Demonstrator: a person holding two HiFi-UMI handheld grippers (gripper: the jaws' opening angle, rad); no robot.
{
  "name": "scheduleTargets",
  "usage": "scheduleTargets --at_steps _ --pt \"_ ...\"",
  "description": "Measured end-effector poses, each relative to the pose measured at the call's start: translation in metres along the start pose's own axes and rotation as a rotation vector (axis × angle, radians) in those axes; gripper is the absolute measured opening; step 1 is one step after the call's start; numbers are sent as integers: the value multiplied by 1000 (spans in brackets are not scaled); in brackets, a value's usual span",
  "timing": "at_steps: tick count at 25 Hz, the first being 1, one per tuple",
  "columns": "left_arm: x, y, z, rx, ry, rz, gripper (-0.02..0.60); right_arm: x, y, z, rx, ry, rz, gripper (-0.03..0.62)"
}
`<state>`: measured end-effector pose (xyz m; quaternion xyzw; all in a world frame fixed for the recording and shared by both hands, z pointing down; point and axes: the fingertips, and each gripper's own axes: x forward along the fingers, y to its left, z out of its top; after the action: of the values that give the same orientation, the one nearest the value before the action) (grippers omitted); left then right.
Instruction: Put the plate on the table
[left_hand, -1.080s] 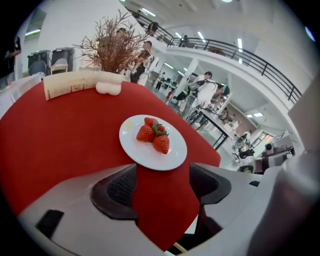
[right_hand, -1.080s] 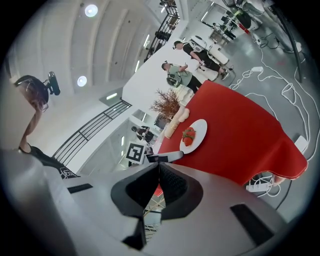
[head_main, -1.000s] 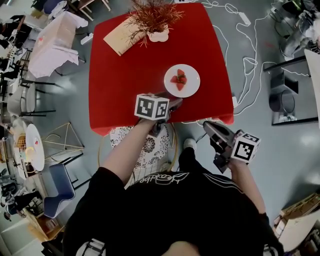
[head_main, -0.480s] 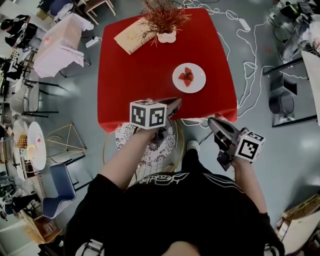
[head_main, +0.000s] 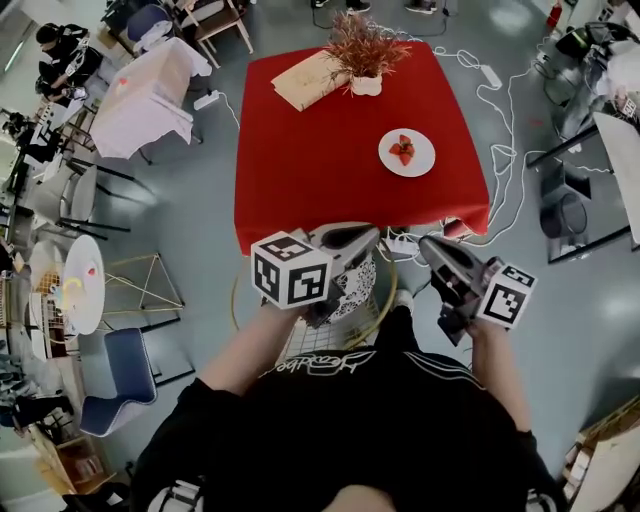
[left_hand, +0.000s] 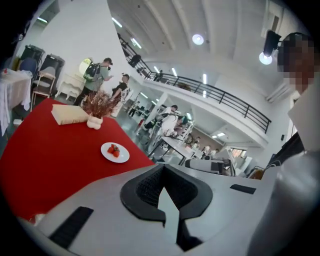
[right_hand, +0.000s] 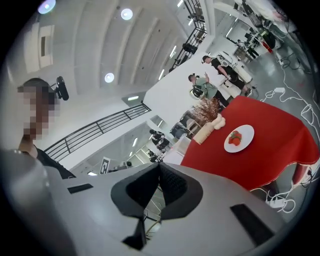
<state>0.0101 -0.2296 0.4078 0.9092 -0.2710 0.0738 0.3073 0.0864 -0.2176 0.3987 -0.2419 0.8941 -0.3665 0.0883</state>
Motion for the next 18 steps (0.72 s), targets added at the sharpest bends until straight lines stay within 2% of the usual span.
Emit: scheduleTargets --at_steps 3,10,18 --pt "-36 -26 -2 -28 -55 -64 8 2 33 -18 -26 -8 11 8" --pt "-101 -64 -17 -26 -119 -156 8 -9 94 -47 -95 -43 7 8" --pt "-132 -86 -22 -6 -159 -216 8 -18 122 -61 -130 -64 -19 8"
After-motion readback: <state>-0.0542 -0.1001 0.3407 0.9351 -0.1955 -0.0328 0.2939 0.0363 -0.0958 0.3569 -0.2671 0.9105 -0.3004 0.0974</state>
